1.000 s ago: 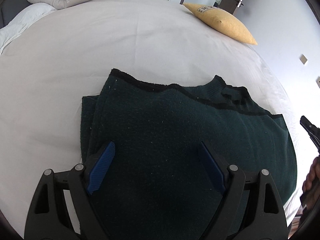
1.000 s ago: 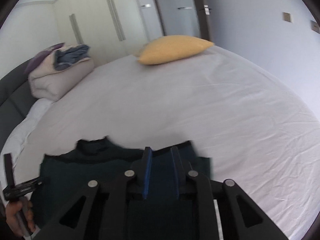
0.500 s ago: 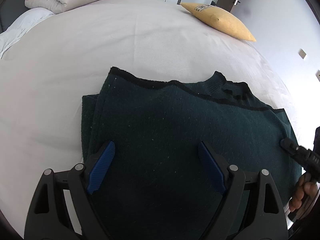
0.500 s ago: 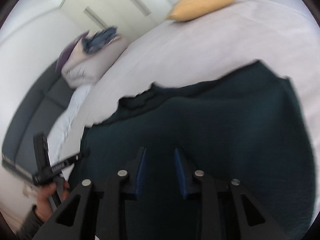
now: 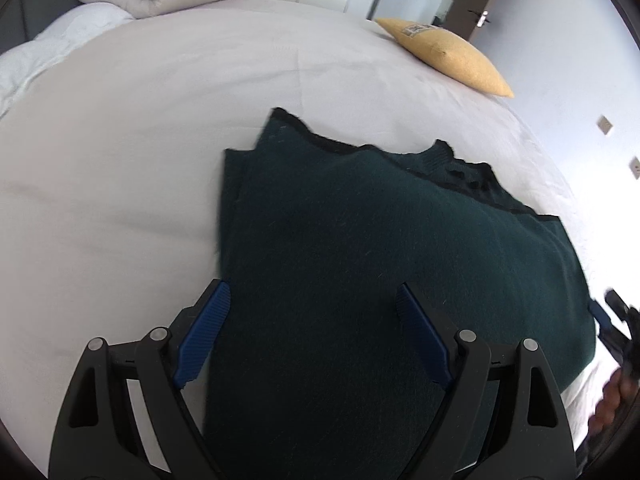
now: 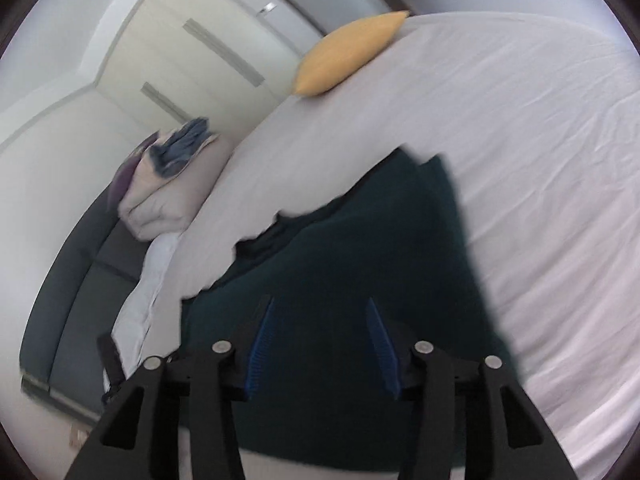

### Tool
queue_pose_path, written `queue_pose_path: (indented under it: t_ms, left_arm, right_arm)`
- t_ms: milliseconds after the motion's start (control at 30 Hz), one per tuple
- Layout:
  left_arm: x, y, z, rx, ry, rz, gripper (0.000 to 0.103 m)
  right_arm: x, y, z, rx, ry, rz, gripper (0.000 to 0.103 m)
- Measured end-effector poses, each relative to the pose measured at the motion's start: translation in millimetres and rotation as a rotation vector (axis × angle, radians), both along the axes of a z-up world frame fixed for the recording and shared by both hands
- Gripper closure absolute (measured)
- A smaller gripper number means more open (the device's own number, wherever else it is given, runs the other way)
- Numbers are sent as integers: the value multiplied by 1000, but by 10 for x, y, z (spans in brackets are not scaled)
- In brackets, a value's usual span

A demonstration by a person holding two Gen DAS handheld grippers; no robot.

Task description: Fold small clothes

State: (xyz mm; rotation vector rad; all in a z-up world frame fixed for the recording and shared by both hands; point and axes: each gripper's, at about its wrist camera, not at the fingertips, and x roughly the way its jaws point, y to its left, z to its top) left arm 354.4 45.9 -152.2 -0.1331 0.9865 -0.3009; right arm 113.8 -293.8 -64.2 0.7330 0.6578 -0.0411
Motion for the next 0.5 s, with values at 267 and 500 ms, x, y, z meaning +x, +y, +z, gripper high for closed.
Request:
queue_pose_path:
  t_ms: [267, 500]
  left_arm:
    - [-316, 317, -111, -35, 53, 50, 18]
    - [-506, 576, -84, -90, 57, 106, 18]
  right_arm:
    - [-125, 124, -493, 112, 59, 39, 77]
    - [-831, -586, -398, 124, 27, -254, 71]
